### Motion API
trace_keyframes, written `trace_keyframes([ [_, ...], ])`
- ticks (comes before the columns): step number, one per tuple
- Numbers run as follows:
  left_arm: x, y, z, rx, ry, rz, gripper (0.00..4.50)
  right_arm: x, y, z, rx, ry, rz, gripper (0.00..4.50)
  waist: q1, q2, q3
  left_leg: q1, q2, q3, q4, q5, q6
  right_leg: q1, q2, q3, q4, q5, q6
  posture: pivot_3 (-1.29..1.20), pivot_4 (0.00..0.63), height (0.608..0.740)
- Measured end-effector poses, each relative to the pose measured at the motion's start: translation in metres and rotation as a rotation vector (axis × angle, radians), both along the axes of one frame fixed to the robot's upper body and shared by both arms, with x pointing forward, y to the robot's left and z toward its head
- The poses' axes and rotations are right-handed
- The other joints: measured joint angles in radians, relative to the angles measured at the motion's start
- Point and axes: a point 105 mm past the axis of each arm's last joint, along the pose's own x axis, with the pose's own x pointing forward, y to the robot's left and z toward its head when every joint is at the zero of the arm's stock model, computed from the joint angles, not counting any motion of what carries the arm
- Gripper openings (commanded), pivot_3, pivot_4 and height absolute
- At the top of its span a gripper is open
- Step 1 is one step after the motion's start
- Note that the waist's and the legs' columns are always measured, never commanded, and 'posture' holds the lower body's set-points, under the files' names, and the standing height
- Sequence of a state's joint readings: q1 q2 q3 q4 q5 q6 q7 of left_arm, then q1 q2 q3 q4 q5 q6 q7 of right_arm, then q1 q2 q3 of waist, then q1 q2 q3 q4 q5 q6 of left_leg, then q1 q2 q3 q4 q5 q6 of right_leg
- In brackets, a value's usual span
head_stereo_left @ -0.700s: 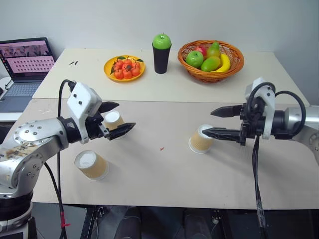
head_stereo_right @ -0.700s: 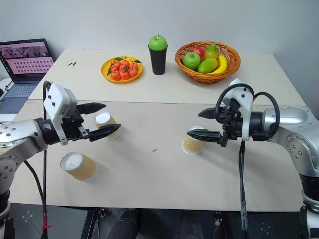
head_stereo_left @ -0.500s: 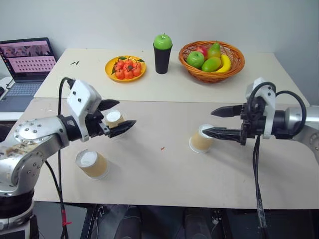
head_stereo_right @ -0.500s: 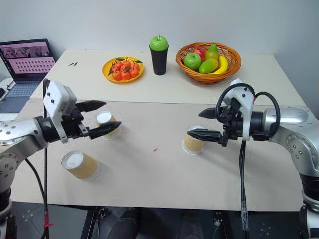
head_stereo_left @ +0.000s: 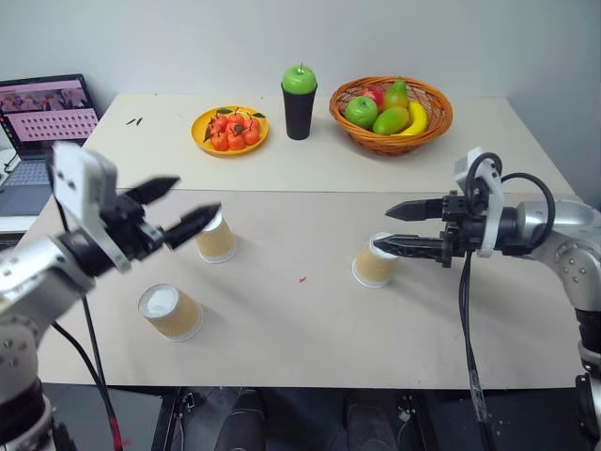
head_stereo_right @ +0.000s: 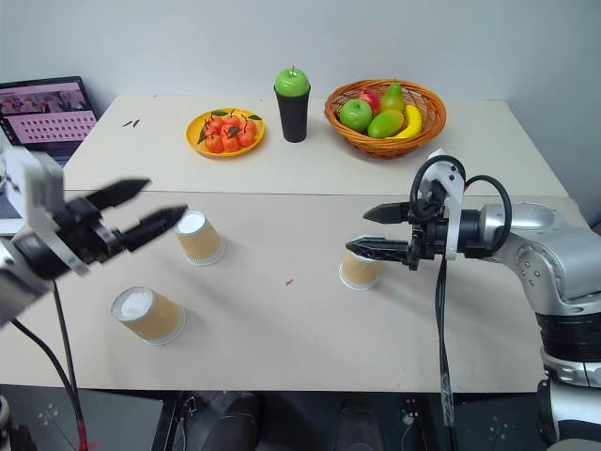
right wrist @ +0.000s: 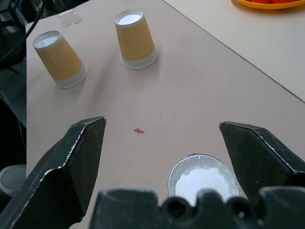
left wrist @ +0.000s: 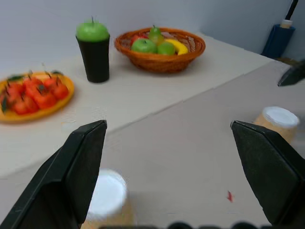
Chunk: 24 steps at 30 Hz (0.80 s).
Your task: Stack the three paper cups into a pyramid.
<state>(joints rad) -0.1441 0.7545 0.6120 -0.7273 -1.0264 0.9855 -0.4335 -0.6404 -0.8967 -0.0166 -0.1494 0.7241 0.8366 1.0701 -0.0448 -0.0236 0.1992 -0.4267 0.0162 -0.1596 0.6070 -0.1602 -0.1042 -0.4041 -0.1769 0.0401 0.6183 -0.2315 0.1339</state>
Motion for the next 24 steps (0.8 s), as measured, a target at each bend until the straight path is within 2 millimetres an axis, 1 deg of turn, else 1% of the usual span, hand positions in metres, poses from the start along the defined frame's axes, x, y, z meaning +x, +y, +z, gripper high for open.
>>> trace_keyframes([
  [3,-0.014,0.006,-0.003,0.016,-0.010,0.037,4.45,0.001,0.000,-0.001,-0.001,0.015,0.024,4.50,0.004,0.000,0.000,0.002,0.000,0.000,0.001,0.000,0.000,0.001,0.000,0.000,0.002,-0.001,-0.001,0.00,0.150,0.739],
  [5,-0.022,0.012,-0.009,0.032,0.002,0.066,4.45,-0.002,0.001,-0.003,-0.002,0.028,0.058,4.50,0.005,0.000,0.000,0.002,0.000,0.000,0.001,0.000,0.000,0.001,0.000,0.000,0.002,-0.001,-0.002,0.00,0.150,0.739],
  [7,-0.028,0.014,-0.014,0.047,0.016,0.072,4.45,-0.004,0.001,-0.005,-0.012,0.042,0.080,4.50,0.008,0.000,0.000,0.002,0.000,0.000,0.001,0.000,0.000,0.001,0.000,0.000,0.003,-0.002,-0.004,0.00,0.150,0.739],
  [9,-0.032,0.015,-0.014,0.062,0.001,0.079,4.45,-0.004,0.002,-0.008,-0.019,0.054,0.091,4.50,0.011,0.000,0.000,0.002,0.000,0.000,0.001,0.000,0.000,0.001,0.000,0.000,0.003,-0.002,-0.004,0.00,0.150,0.739],
  [13,-0.040,0.032,-0.024,0.088,-0.043,0.181,4.45,-0.003,0.000,-0.008,-0.031,0.047,0.093,4.50,0.007,0.000,0.000,0.002,0.000,0.002,0.000,0.000,0.000,0.000,0.000,0.001,0.001,-0.003,-0.007,0.00,0.150,0.739],
  [15,-0.047,0.042,-0.035,0.068,-0.060,0.259,4.45,-0.003,0.000,-0.008,-0.039,0.047,0.095,4.50,0.003,0.000,0.000,0.002,0.000,0.003,0.000,0.000,0.000,0.000,0.000,0.002,-0.001,-0.002,-0.007,0.00,0.150,0.739],
  [16,-0.051,0.045,-0.045,0.054,-0.050,0.299,4.45,-0.002,-0.001,-0.008,-0.044,0.047,0.091,4.50,0.004,0.000,0.000,0.001,0.000,0.003,0.000,0.000,0.000,0.001,0.000,0.002,-0.001,-0.002,-0.007,0.00,0.150,0.739],
  [18,-0.056,0.040,-0.061,0.038,-0.028,0.323,4.45,-0.003,-0.002,-0.008,-0.049,0.046,0.093,4.50,0.008,-0.001,-0.001,0.001,0.000,0.003,0.001,0.000,0.000,0.001,0.000,0.002,-0.002,-0.002,-0.008,0.00,0.150,0.739],
  [24,-0.060,0.034,-0.074,0.030,-0.081,0.396,4.45,-0.003,-0.004,-0.006,-0.060,0.041,0.089,4.50,0.030,-0.003,-0.002,0.001,0.001,0.004,0.003,0.000,0.000,0.003,0.000,0.001,-0.004,-0.001,-0.008,0.00,0.150,0.739],
])
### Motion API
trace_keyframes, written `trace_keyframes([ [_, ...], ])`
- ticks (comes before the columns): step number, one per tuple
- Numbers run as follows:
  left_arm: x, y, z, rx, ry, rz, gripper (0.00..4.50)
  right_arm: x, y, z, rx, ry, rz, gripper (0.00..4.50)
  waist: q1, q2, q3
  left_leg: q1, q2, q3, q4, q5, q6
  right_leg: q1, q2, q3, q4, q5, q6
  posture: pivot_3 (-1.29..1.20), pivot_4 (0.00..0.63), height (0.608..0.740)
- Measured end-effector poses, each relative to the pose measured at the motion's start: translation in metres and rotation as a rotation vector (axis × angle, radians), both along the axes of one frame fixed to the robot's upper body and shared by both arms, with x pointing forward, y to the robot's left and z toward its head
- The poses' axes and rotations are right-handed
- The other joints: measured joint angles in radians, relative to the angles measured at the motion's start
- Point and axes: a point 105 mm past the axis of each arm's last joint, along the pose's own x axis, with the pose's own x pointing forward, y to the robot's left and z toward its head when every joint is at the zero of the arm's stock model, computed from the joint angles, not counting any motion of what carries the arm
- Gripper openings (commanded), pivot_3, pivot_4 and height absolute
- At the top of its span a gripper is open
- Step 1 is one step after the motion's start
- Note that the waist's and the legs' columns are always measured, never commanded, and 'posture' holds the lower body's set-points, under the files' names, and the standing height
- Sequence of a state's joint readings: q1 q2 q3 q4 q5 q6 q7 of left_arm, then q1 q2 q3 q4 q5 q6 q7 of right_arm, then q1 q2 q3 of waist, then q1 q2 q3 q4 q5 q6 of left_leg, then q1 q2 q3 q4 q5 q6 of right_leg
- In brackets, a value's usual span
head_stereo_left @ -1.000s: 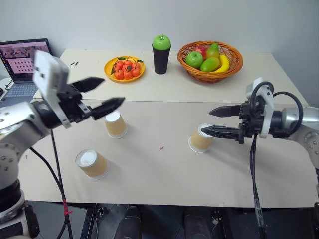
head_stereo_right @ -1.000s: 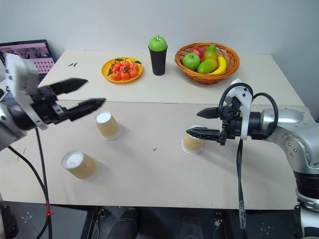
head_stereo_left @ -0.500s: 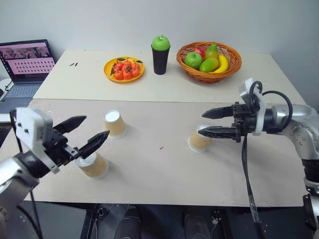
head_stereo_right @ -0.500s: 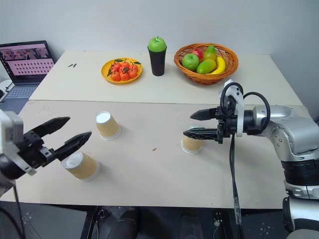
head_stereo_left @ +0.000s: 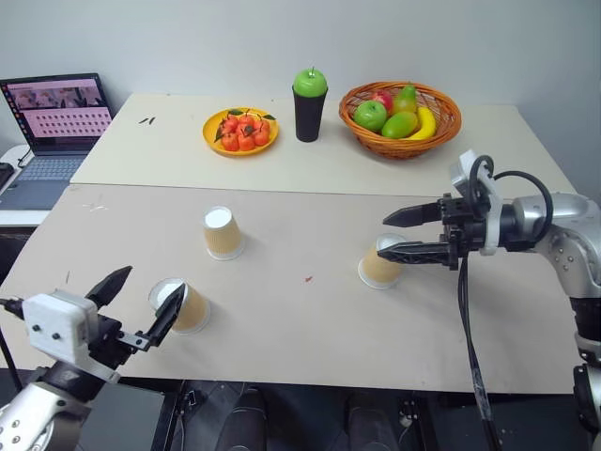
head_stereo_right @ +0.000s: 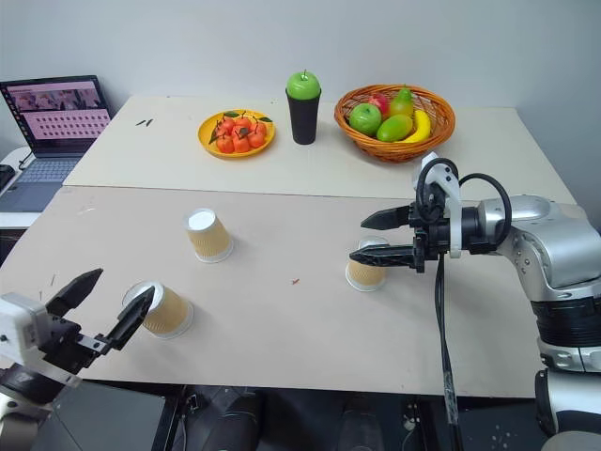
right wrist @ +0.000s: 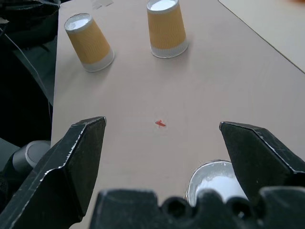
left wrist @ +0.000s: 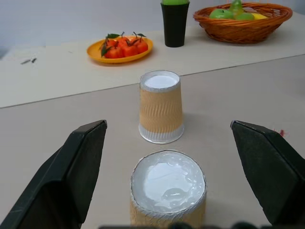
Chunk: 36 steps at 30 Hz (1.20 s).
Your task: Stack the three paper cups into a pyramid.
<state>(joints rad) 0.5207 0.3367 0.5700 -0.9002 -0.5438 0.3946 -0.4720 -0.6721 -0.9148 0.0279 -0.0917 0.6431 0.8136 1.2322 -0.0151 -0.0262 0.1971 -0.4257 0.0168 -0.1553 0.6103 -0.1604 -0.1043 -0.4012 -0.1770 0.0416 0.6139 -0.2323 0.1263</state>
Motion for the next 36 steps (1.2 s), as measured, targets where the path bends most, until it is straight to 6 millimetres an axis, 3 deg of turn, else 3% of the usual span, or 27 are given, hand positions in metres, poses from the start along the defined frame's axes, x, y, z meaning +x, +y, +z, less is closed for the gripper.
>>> trace_keyframes([
  [10,0.002,0.008,-0.027,-0.018,0.012,0.107,4.45,-0.001,0.000,0.008,-0.017,-0.033,-0.003,4.50,0.000,0.000,0.000,0.000,0.000,0.000,0.000,0.000,0.000,-0.001,0.000,0.000,0.000,0.000,0.001,0.00,0.150,0.739],
  [23,0.020,-0.007,-0.045,-0.056,0.008,0.073,4.45,-0.002,0.002,0.014,-0.026,-0.050,-0.016,4.50,0.001,0.000,0.000,0.000,0.000,0.000,-0.001,0.000,0.000,-0.001,0.000,0.000,-0.001,0.000,0.001,0.00,0.150,0.739],
  [29,0.025,-0.007,-0.049,-0.055,0.005,0.082,2.70,-0.001,-0.001,0.019,-0.024,-0.069,-0.044,4.50,0.001,0.000,0.000,-0.001,0.000,0.000,-0.001,0.000,0.000,-0.001,0.000,0.000,0.000,0.001,0.002,0.00,0.150,0.739],
  [36,0.041,-0.013,-0.035,-0.038,-0.049,0.040,2.70,-0.002,-0.004,0.022,-0.036,-0.083,-0.068,4.50,0.003,0.000,0.000,0.000,0.000,0.000,-0.001,0.000,0.000,0.000,0.000,0.000,0.000,0.001,0.002,0.00,0.150,0.739],
])
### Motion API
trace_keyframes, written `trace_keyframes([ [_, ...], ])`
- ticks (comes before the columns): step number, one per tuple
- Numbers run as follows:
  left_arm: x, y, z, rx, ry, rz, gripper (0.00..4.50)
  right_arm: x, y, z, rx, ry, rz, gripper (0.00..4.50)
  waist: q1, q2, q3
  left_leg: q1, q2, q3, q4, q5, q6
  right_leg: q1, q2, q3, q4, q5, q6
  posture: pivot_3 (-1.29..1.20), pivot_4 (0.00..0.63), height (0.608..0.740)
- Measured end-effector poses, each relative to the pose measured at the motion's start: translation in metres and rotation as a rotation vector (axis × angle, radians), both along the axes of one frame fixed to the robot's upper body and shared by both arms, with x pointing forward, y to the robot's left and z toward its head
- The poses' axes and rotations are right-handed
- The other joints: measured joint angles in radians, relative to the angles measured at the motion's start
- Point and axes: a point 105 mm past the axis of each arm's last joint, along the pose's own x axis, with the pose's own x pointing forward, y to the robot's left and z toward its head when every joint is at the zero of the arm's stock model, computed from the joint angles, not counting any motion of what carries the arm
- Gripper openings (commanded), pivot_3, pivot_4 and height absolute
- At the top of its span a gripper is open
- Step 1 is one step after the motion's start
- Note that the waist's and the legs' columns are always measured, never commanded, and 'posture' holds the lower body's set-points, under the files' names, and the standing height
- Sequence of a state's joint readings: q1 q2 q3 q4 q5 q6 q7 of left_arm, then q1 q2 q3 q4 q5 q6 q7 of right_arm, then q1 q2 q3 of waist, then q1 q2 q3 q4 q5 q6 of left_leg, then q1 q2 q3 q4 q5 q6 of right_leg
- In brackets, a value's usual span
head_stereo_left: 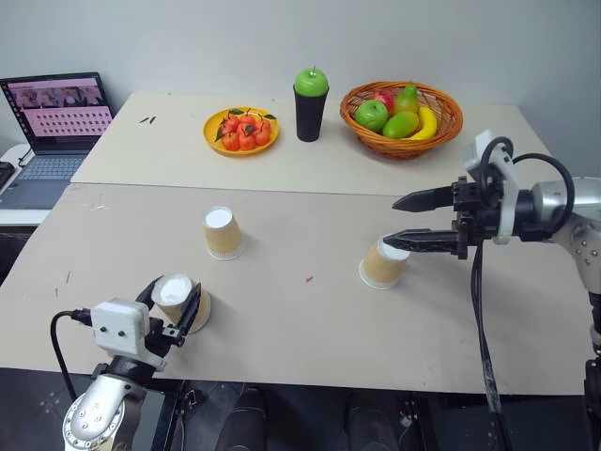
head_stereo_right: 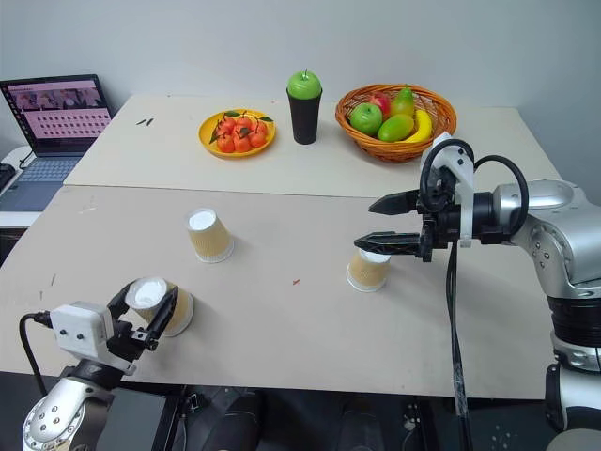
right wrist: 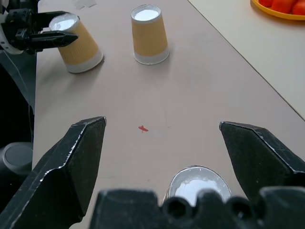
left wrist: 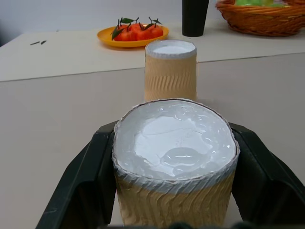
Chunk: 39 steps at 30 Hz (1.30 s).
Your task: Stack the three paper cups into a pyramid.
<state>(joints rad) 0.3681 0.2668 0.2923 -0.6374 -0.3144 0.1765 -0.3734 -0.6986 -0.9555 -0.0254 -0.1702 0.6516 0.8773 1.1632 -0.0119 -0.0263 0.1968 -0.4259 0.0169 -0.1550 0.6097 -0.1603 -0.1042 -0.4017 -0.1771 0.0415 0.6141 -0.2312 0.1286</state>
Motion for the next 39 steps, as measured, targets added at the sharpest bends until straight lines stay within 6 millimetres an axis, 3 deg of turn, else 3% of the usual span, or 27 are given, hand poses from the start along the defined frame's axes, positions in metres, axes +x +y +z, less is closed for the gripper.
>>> trace_keyframes([
  [7,0.028,-0.038,0.023,0.047,-0.013,-0.289,2.70,-0.011,-0.001,0.006,0.028,-0.021,-0.032,4.50,0.001,0.000,0.000,0.000,0.000,0.000,-0.001,0.000,0.000,0.000,0.000,0.000,0.000,0.003,0.006,0.00,0.150,0.739],
  [13,0.060,-0.044,0.025,0.096,0.021,-0.444,2.70,-0.027,0.000,0.009,0.064,-0.046,-0.081,4.50,-0.002,0.000,0.000,0.000,0.000,0.000,-0.001,0.001,0.001,0.000,0.000,0.000,0.001,0.003,0.006,0.00,0.150,0.739],
  [19,0.089,-0.065,0.027,0.112,0.048,-0.630,2.70,-0.039,-0.001,0.007,0.079,-0.062,-0.142,4.50,0.000,0.000,0.000,-0.001,0.000,0.000,-0.001,0.001,0.001,0.000,0.000,0.000,-0.001,0.004,0.007,0.00,0.150,0.739],
  [26,0.103,-0.109,0.034,0.132,0.040,-0.877,2.70,-0.049,-0.003,0.008,0.105,-0.074,-0.199,4.50,-0.004,0.000,0.000,0.000,0.000,0.000,-0.001,0.002,0.002,0.001,0.000,0.000,-0.001,0.005,0.008,0.00,0.150,0.739],
  [32,0.115,-0.133,0.034,0.135,0.037,-0.989,2.70,-0.054,-0.004,0.006,0.122,-0.077,-0.244,4.50,-0.001,0.000,0.000,0.000,-0.001,-0.001,-0.001,0.002,0.003,0.001,0.000,0.000,-0.001,0.005,0.008,0.00,0.150,0.739],
  [39,0.112,-0.163,0.025,0.150,0.035,-1.104,2.70,-0.058,-0.001,0.005,0.138,-0.070,-0.263,4.50,-0.002,0.000,0.000,0.000,-0.001,-0.001,-0.001,0.002,0.003,0.001,0.000,0.000,-0.002,0.005,0.008,0.00,0.150,0.739],
])
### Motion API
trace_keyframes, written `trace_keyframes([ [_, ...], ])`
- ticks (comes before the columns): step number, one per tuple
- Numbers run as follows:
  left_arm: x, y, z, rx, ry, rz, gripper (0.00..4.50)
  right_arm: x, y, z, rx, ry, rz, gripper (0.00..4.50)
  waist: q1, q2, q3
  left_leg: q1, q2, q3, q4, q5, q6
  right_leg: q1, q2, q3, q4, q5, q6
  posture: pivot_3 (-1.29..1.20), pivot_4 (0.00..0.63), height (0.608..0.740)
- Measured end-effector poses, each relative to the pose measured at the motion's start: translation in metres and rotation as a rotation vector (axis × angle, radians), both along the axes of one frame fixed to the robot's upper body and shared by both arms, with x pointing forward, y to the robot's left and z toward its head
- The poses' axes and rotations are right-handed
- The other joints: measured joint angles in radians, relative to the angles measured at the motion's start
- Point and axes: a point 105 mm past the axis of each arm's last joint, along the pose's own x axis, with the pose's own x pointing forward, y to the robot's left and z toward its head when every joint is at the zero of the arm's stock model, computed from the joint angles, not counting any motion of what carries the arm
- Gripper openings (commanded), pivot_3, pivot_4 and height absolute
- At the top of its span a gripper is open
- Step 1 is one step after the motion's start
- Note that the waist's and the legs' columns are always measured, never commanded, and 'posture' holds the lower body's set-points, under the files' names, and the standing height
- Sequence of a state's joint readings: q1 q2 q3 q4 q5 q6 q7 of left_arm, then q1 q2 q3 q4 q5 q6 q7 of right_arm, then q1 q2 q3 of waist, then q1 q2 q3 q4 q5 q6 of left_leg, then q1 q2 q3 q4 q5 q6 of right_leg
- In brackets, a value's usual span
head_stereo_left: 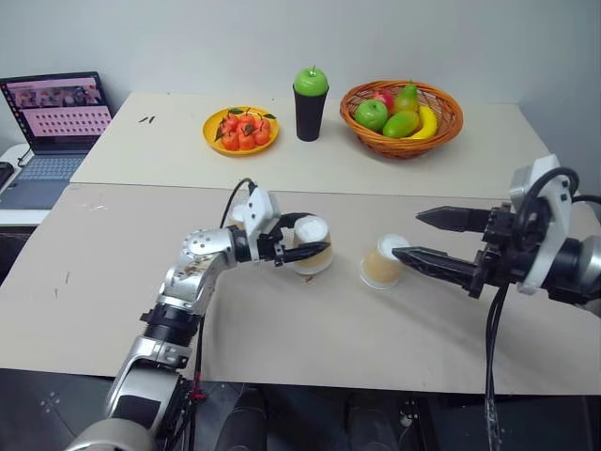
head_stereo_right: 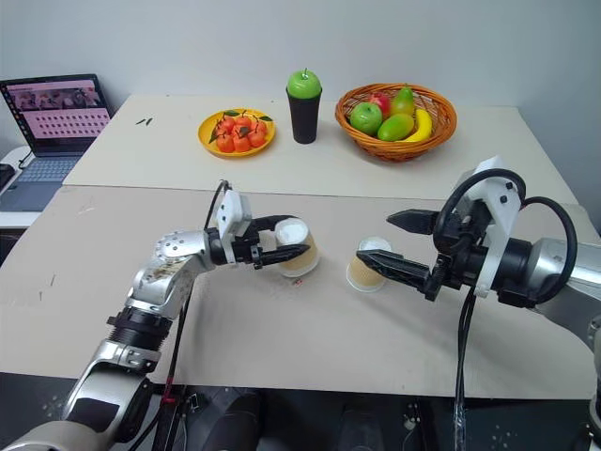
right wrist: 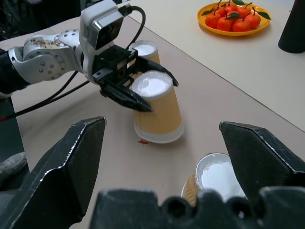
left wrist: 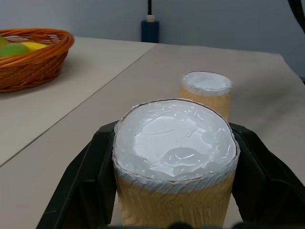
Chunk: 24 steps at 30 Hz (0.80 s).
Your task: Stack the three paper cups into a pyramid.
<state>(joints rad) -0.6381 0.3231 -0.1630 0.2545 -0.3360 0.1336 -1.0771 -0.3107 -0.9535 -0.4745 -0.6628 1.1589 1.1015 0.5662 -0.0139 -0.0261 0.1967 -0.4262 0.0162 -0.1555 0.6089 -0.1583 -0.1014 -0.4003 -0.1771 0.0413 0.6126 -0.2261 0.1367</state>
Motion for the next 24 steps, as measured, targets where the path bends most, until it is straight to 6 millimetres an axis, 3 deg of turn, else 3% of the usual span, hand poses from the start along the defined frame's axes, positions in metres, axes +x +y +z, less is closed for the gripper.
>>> trace_keyframes([
  [10,-0.004,-0.016,-0.013,0.023,-0.012,-0.046,2.70,-0.002,0.000,0.002,-0.010,-0.009,-0.023,4.50,0.000,0.000,0.000,0.000,0.000,0.000,0.000,0.000,0.000,0.000,0.000,0.000,0.000,0.000,0.000,0.00,0.150,0.739],
  [12,-0.003,-0.016,-0.015,0.032,-0.009,-0.041,3.64,-0.002,0.000,0.003,-0.009,-0.010,-0.021,4.50,0.000,0.000,0.000,0.000,0.000,0.000,0.000,0.000,0.000,0.000,0.000,0.000,0.000,0.000,0.000,0.00,0.150,0.739],
  [15,-0.002,-0.014,-0.018,0.039,0.001,-0.035,4.45,-0.002,0.000,0.005,-0.008,-0.019,-0.023,4.50,0.001,0.000,0.000,0.000,0.000,0.000,0.000,0.000,0.000,0.000,0.000,0.000,0.000,0.000,0.000,0.00,0.150,0.739],
  [24,-0.002,-0.014,-0.015,0.018,-0.003,-0.020,4.45,0.000,0.000,0.008,-0.009,-0.023,-0.018,4.50,0.000,0.000,0.000,0.000,0.000,0.000,0.000,0.000,0.000,0.000,0.000,0.000,0.000,0.000,0.000,0.00,0.150,0.739],
])
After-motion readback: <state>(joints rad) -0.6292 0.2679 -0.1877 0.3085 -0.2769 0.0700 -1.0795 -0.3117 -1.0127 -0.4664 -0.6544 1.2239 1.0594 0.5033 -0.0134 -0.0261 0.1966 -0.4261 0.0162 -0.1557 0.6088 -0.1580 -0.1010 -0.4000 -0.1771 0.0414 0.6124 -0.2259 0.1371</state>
